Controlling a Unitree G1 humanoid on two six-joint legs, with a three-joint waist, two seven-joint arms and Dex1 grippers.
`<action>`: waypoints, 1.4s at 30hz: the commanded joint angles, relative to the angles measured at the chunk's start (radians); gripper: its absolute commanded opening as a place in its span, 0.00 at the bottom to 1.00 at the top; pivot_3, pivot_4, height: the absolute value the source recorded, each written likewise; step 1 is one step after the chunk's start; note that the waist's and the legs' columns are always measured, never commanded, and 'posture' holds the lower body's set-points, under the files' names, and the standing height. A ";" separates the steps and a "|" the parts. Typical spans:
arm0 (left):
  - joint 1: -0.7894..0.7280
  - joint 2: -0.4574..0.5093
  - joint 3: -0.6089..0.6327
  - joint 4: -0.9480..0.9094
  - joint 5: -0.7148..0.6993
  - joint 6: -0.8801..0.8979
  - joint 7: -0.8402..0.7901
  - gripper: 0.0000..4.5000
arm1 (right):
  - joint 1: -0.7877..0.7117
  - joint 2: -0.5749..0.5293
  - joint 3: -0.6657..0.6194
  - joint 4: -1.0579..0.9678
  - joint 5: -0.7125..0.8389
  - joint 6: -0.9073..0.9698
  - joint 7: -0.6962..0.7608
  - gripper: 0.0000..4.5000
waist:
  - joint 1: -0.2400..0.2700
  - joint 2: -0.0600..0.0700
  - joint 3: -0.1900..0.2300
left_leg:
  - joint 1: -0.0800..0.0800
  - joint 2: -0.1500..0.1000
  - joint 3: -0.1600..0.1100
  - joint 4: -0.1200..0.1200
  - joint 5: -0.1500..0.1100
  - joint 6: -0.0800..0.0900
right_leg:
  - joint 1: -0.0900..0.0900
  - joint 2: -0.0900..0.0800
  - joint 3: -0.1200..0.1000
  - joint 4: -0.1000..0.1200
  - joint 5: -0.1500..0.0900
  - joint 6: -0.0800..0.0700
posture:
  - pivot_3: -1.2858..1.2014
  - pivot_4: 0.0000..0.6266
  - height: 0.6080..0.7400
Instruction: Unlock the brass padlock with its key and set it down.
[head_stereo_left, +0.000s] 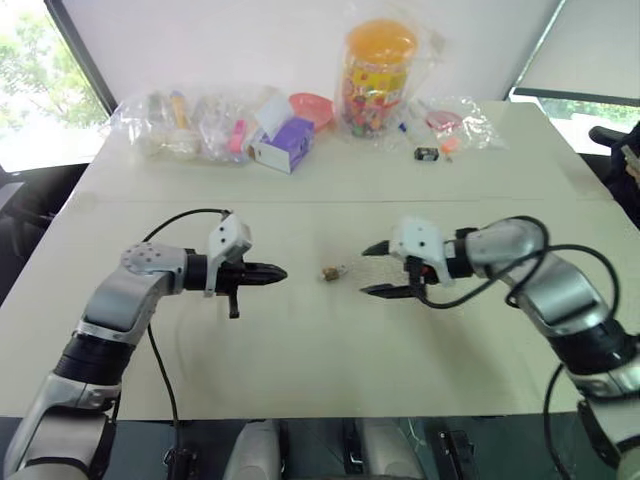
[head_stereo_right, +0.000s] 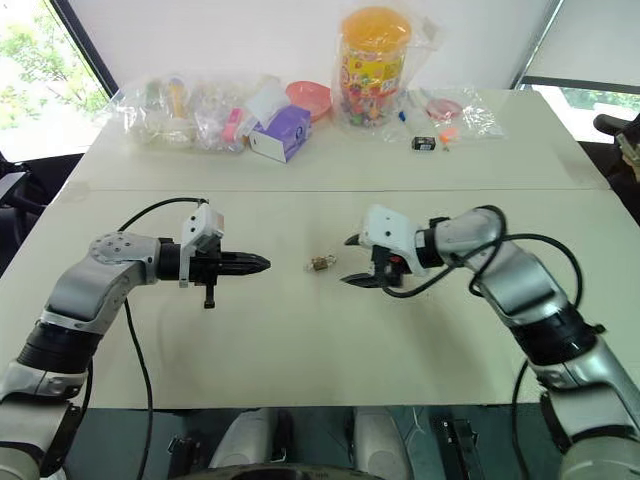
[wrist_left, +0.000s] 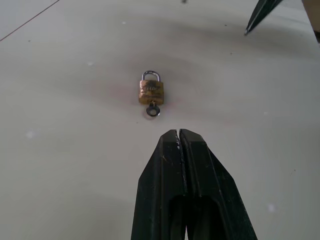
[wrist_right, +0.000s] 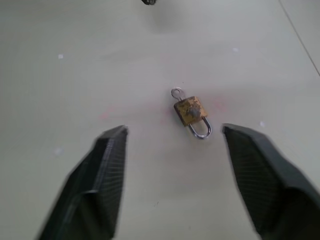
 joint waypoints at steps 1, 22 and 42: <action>0.037 0.022 0.034 -0.057 -0.008 -0.007 0.009 0.00 | -0.091 0.062 0.060 0.140 -0.073 -0.104 0.063 0.99 | -0.001 0.000 0.000 | 0.000 0.000 0.000 0.000 0.000 0.000 | 0.000 0.000 0.000 0.000 0.000 0.000 | 0.52 0.24 1.00; 0.012 0.051 0.058 -0.258 -0.077 0.205 0.119 0.00 | -0.299 0.390 0.037 0.928 -0.212 -0.351 0.132 0.94 | -0.003 0.001 0.000 | 0.001 0.000 0.001 0.001 0.001 -0.001 | -0.001 -0.002 0.000 0.003 0.000 0.000 | 0.52 0.24 1.00; -0.140 -0.041 0.001 -0.077 -0.120 0.261 0.101 0.06 | 0.152 0.167 -0.087 0.013 -0.384 -0.423 -0.142 0.16 | 0.008 0.001 0.000 | -0.001 -0.001 0.000 0.001 0.001 -0.002 | -0.001 -0.003 0.000 0.002 0.000 0.000 | 0.52 0.24 1.00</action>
